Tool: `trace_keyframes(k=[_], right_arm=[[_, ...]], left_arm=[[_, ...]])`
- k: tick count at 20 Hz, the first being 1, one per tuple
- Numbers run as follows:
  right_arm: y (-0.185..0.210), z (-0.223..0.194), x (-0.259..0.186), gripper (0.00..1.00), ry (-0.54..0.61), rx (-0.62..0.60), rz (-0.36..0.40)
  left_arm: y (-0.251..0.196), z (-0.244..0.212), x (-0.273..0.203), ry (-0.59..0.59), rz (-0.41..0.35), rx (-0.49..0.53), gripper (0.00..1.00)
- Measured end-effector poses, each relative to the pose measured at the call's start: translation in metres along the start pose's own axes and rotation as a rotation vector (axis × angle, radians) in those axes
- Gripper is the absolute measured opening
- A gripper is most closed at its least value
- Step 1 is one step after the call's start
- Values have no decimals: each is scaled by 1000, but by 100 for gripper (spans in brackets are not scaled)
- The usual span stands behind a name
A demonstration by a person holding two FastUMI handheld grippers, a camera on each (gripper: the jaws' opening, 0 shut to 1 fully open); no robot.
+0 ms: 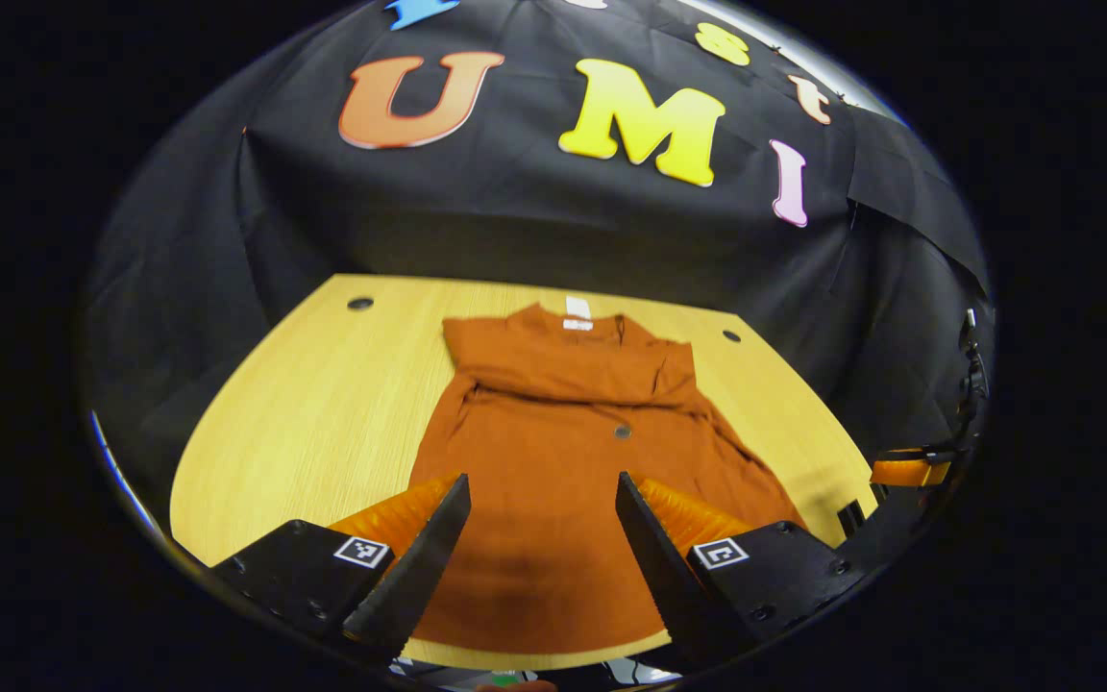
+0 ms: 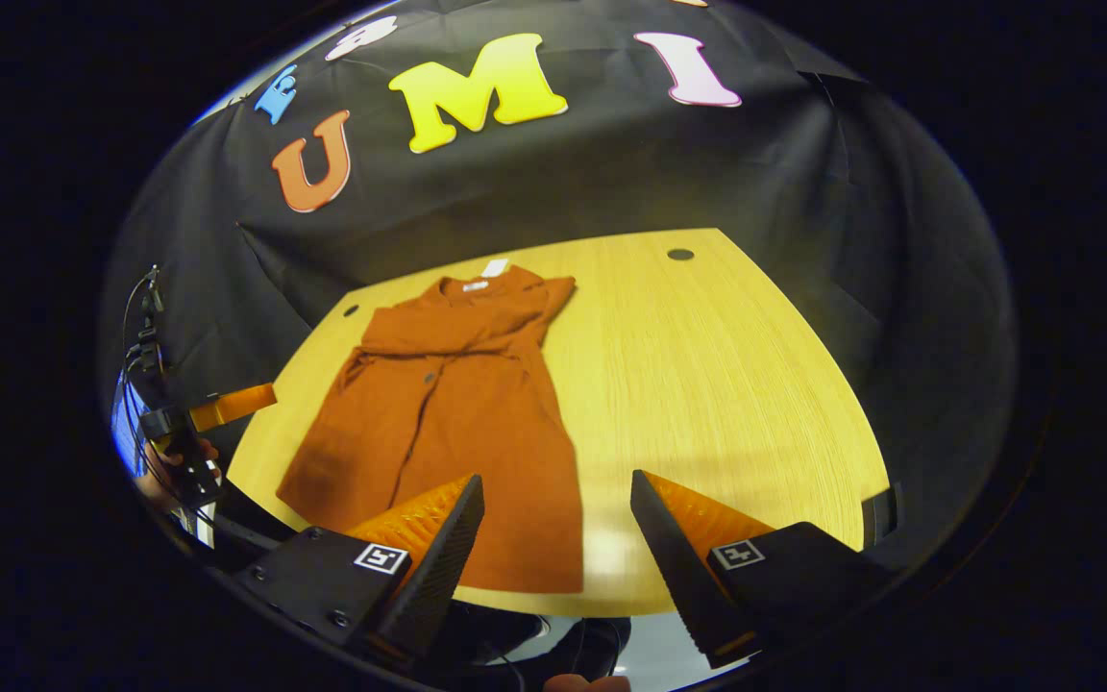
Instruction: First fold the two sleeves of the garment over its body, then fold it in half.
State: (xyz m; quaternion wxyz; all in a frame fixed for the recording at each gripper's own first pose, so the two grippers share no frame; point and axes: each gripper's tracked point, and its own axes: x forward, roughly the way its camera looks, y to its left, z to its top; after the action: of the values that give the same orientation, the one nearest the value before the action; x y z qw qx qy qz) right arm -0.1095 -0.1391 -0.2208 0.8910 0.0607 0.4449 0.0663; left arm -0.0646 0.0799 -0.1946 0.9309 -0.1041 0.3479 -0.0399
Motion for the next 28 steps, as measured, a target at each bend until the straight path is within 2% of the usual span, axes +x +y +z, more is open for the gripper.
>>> trace_keyframes(k=[2, 6, 7, 8, 10, 14, 17, 19, 20, 21, 22, 23, 24, 25, 26, 27, 28], right_arm=[[-18, -32, 5, 99, 63, -27, -48], [-24, -74, 13, 98, 151, 19, -71], [-25, -81, 15, 94, 168, 15, -77], [-25, -87, 14, 98, 181, 8, -84], [-26, -92, 18, 99, 197, 2, -97], [-17, -97, 37, 98, 216, 38, -108], [2, -106, 58, 98, 238, 65, -106], [13, -99, 67, 99, 222, 25, -109], [17, -99, 69, 95, 216, -10, -128], [23, -102, 71, 95, 232, -42, -136], [25, -103, 74, 99, 234, -85, -152], [34, -103, 74, 99, 229, -102, -133], [45, -104, 77, 92, 232, -122, -121], [50, -103, 80, 68, 225, -147, -112], [54, -102, 81, 45, 230, -136, -104], [56, -99, 84, 29, 227, -110, -102], [57, -98, 85, 25, 237, -88, -96]], left_arm=[[26, -37, -7, 79, -24, -68, 99], [73, -102, -25, 213, -55, -160, 99], [82, -111, -24, 236, -48, -189, 98], [91, -118, -27, 249, -40, -213, 98], [105, -121, -27, 249, -20, -227, 98], [96, -120, -15, 253, -79, -282, 99], [81, -123, -12, 273, -114, -286, 95], [71, -125, -8, 281, -119, -271, 91], [66, -126, -6, 288, -118, -271, 90], [60, -126, -3, 297, -122, -273, 85], [52, -128, -2, 306, -139, -279, 81], [44, -131, -1, 316, -145, -285, 85], [40, -131, 2, 318, -143, -289, 69], [37, -131, 5, 320, -138, -283, 70], [35, -135, 8, 329, -127, -269, 57], [36, -137, 10, 339, -108, -257, 43], [37, -134, 12, 331, -93, -259, 39]])
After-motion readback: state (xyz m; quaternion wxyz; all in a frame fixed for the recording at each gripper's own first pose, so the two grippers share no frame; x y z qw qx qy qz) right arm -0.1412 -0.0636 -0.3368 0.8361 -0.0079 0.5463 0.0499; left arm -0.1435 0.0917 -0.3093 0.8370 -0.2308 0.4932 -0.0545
